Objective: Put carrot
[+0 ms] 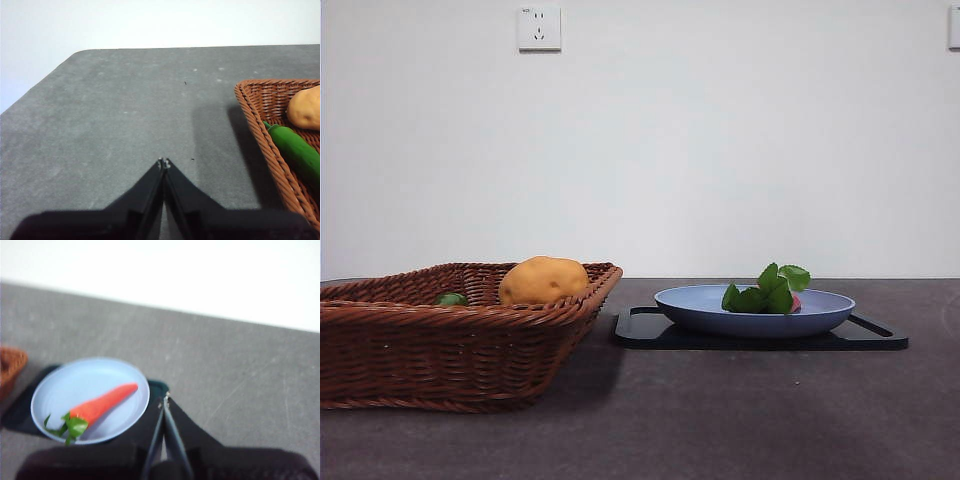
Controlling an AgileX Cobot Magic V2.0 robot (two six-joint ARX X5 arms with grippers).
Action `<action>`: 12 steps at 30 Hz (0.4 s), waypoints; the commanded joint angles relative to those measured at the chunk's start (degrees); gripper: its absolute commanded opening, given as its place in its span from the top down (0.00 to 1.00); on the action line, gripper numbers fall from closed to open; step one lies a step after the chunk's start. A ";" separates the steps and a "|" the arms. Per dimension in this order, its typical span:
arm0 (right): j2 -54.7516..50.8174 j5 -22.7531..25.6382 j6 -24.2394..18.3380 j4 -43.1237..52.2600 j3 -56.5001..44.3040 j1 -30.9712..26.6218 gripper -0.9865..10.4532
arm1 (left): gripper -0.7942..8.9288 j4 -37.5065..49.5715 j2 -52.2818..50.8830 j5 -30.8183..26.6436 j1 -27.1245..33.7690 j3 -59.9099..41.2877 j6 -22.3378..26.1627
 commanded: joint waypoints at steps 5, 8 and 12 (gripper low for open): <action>-7.93 -7.63 -2.16 3.54 -8.61 -9.66 0.91 | 0.91 0.76 -0.22 -0.15 0.20 -0.61 0.66; -10.95 -11.50 -2.25 6.32 -13.60 -12.87 0.91 | 0.91 0.74 -0.22 -0.15 0.20 -0.61 0.66; -13.86 -15.37 -1.95 8.52 -19.02 -16.41 0.91 | 0.91 0.74 -0.22 -0.15 0.20 -0.61 0.66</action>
